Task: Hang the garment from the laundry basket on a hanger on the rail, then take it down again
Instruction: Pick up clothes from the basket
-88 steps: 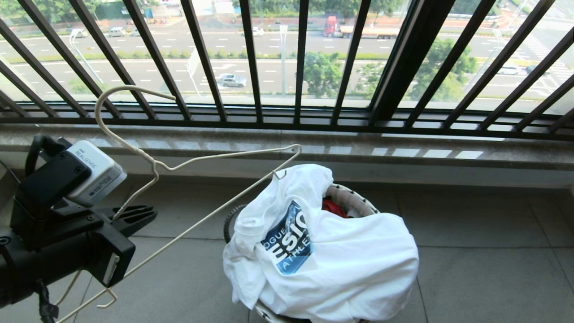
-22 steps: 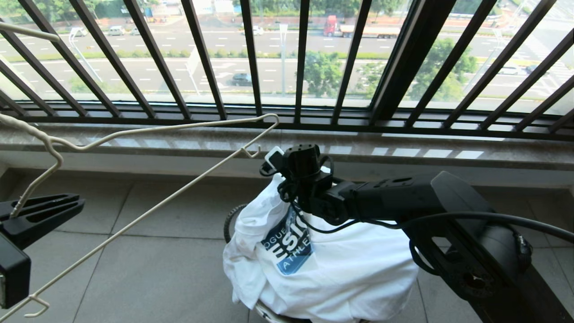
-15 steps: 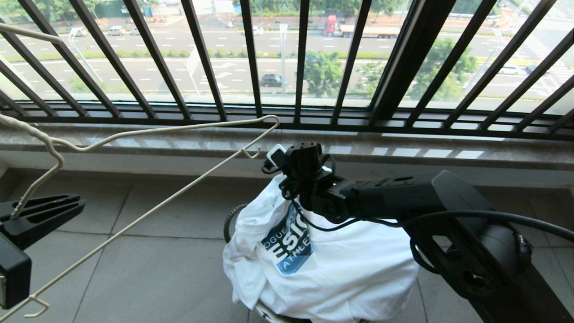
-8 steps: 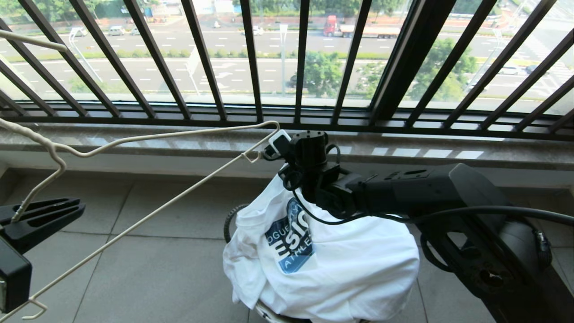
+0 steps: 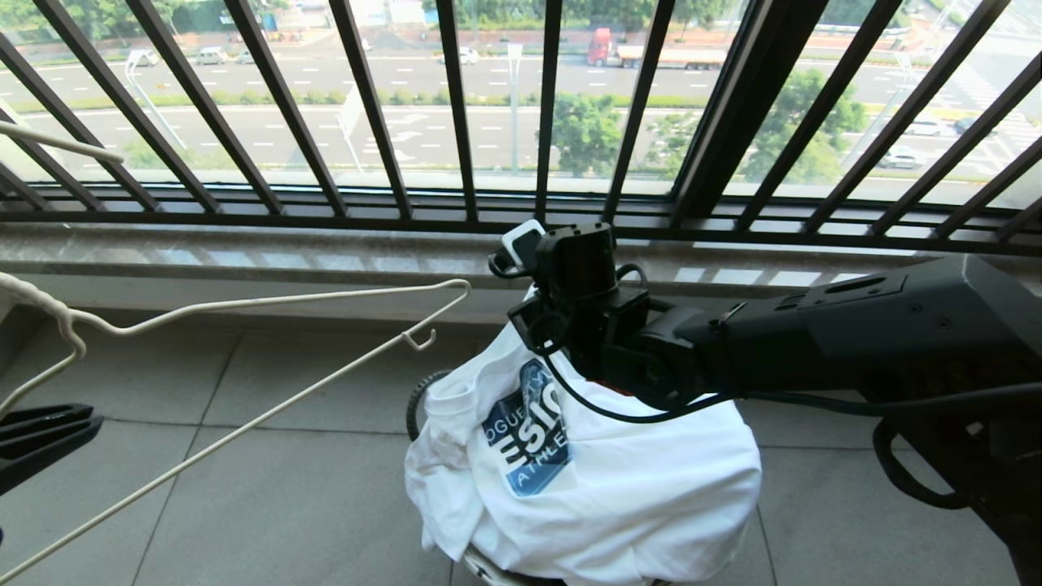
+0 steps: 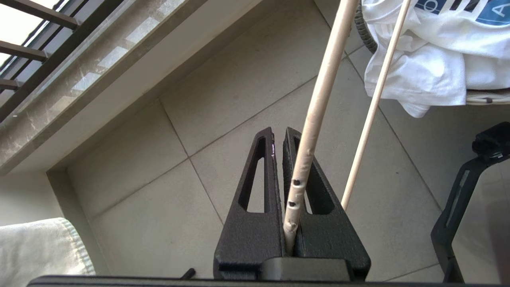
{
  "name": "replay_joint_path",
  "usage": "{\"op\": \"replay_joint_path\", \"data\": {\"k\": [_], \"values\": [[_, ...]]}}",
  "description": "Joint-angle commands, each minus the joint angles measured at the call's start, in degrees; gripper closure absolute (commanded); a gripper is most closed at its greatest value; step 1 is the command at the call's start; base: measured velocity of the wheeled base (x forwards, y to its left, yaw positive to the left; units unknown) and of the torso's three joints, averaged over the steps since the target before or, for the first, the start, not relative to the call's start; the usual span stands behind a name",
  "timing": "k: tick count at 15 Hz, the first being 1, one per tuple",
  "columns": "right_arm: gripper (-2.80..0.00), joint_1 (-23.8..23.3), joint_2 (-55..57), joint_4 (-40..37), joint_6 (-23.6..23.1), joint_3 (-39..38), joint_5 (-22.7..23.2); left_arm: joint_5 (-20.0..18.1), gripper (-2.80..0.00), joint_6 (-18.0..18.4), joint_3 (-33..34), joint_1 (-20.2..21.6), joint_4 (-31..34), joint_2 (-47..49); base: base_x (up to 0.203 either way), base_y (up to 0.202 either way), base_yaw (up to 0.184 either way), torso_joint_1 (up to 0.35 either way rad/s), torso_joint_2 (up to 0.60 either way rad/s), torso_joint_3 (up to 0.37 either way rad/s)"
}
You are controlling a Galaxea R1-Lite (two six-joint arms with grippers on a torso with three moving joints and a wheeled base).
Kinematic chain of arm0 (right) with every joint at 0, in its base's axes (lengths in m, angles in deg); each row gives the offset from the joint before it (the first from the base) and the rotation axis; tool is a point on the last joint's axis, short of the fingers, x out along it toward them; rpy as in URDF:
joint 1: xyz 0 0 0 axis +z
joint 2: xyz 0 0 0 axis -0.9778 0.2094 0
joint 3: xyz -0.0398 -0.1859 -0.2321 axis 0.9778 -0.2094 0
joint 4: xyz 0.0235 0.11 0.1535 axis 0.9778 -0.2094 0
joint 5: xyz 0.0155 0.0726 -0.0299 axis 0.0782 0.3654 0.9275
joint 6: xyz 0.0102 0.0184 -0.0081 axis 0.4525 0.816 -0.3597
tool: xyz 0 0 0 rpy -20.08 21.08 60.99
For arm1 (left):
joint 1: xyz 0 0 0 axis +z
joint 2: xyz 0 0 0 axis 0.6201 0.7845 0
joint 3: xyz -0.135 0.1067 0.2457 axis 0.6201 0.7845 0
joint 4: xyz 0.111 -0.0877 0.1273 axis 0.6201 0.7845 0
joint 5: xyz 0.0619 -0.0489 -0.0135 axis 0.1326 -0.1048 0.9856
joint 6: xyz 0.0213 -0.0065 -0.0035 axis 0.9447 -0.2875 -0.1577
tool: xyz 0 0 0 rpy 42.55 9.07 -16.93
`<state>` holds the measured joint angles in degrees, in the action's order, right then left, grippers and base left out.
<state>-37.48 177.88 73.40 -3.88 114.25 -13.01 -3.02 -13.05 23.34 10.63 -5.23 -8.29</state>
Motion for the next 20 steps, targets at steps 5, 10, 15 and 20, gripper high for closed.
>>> {"op": "replay_joint_path", "data": {"k": [5, 10, 15, 20], "values": [[0.0, 2.14, -9.88, 0.13, 3.38, -4.68, -0.14, 1.52, 0.0, 1.04, -0.6, 0.1, 1.47, -1.17, 0.0, 0.0, 0.0, 0.0, 0.0, 0.0], [0.0, 4.07, -14.13, 0.13, 4.15, -4.89, -0.26, 0.44, 0.0, 3.13, 1.89, 0.01, 0.24, 0.59, 0.0, 0.0, 0.0, 0.0, 0.0, 0.0], [0.0, 4.56, -15.6, 0.29, 4.27, -7.05, -0.41, -3.86, 0.0, 2.37, 2.03, 0.01, -0.11, -1.08, 0.0, 0.0, 0.0, 0.0, 0.0, 0.0], [0.0, 4.56, -16.19, 0.24, 4.18, -7.32, -0.76, -3.51, 0.0, -0.71, 2.47, 0.01, -0.2, -0.56, 0.0, 0.0, 0.0, 0.0, 0.0, 0.0]]}}
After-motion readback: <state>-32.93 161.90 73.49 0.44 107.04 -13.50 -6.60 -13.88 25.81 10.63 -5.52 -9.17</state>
